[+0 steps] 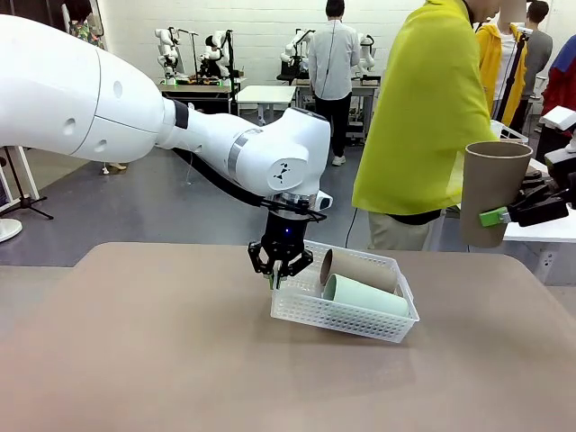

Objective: Clean and organize the cups into the basket.
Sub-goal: Pick up the Reusable plastic cup from the right side of the table and stack it inside the Organizing basket in the center of the table.

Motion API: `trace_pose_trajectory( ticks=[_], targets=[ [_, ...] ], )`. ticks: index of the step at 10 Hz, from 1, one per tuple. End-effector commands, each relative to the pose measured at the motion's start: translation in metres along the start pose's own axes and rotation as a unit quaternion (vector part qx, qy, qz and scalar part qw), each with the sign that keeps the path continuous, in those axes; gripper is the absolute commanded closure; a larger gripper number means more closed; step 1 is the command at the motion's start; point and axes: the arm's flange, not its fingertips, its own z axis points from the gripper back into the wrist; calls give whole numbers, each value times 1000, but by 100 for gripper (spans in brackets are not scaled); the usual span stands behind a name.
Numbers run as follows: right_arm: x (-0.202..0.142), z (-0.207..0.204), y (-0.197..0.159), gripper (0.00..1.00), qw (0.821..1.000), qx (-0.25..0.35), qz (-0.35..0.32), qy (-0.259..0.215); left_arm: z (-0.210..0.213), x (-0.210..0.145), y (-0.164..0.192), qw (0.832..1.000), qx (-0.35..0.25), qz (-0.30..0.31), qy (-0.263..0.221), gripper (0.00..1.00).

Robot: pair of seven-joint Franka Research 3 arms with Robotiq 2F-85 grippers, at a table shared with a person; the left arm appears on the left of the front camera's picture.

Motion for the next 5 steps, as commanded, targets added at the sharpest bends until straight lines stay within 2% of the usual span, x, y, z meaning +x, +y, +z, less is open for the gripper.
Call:
trace_pose_trajectory(
  ticks=[1, 2, 3, 5],
  targets=[
    [-1, -1, 0, 62, 1000, 8, 9, -2, -1, -3, 3, 1000, -6, -2, -2, 100],
    [0, 0, 0, 18, 1000, 0, 0, 0, -1, -3, 3, 1000, -6, -2, -2, 100],
    [32, -13, 12, 18, 992, -26, 59, 105, -1, -3, 3, 1000, -6, -2, -2, 100],
    [67, -54, 15, 18, 968, 2, 75, 240, -1, -3, 3, 1000, -6, -2, -2, 100]
  ],
)
